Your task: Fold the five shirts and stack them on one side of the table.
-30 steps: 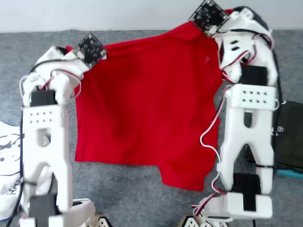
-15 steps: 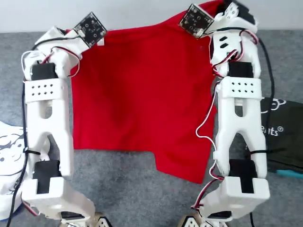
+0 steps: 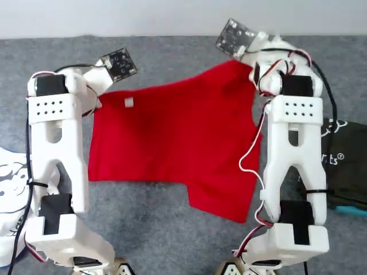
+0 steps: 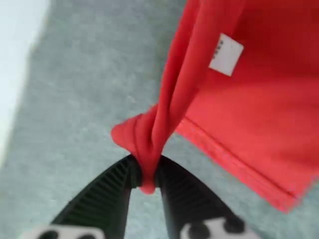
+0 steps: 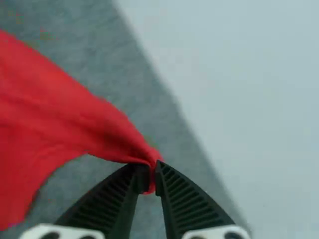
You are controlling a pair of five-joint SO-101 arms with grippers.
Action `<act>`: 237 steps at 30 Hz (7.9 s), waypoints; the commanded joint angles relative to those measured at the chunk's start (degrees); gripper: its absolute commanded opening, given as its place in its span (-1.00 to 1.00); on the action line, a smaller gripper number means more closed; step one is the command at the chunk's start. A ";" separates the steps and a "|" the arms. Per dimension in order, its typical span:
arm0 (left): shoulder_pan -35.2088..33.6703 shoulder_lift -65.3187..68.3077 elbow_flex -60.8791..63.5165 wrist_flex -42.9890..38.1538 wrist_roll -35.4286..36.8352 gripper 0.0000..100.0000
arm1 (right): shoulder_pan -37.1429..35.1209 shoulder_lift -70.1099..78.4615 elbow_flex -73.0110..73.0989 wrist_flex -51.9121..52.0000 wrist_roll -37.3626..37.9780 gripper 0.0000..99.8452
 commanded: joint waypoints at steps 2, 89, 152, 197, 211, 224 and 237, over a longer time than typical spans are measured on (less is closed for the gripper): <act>-0.70 -0.35 -2.15 7.03 -0.44 -0.83 | 0.22 -4.26 -0.35 15.25 -1.14 -0.98; 5.27 18.20 14.11 5.98 0.70 -0.97 | -1.45 -16.92 18.90 39.34 -8.35 -0.98; -6.86 4.66 -2.77 17.76 -2.64 -0.79 | -1.10 -17.80 19.34 39.69 -15.65 -0.68; 2.02 41.23 -47.16 18.73 36.48 -0.97 | -7.87 48.13 -54.86 44.35 -37.45 -0.97; 22.07 16.79 -20.97 18.46 33.05 -0.96 | 5.85 25.63 -43.34 48.22 -37.45 -0.97; 49.58 16.70 -12.35 18.37 33.23 -0.73 | 28.62 -7.43 -4.75 47.96 -32.26 -0.96; 60.57 16.79 -1.10 13.01 33.14 -0.54 | 43.47 -12.18 0.53 47.87 -26.99 -0.96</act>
